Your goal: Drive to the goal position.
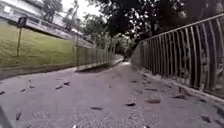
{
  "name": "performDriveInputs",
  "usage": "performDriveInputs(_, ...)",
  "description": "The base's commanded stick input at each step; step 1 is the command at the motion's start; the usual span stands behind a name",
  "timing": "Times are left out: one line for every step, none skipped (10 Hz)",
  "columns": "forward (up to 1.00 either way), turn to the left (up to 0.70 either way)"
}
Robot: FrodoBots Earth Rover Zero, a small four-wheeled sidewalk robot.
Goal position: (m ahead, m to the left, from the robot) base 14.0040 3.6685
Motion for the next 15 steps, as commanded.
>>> performDriveInputs(0.5, 0.0)
performDriveInputs(0.5, 0.0)
performDriveInputs(0.5, 0.0)
performDriveInputs(0.5, 0.0)
performDriveInputs(0.5, 0.0)
performDriveInputs(0.5, 0.0)
performDriveInputs(0.5, 0.0)
performDriveInputs(0.5, 0.0)
performDriveInputs(0.5, 0.0)
performDriveInputs(0.5, 0.0)
performDriveInputs(0.5, 0.0)
performDriveInputs(0.5, 0.0)
performDriveInputs(0.5, 0.0)
performDriveInputs(0.5, 0.0)
performDriveInputs(0.5, 0.0)
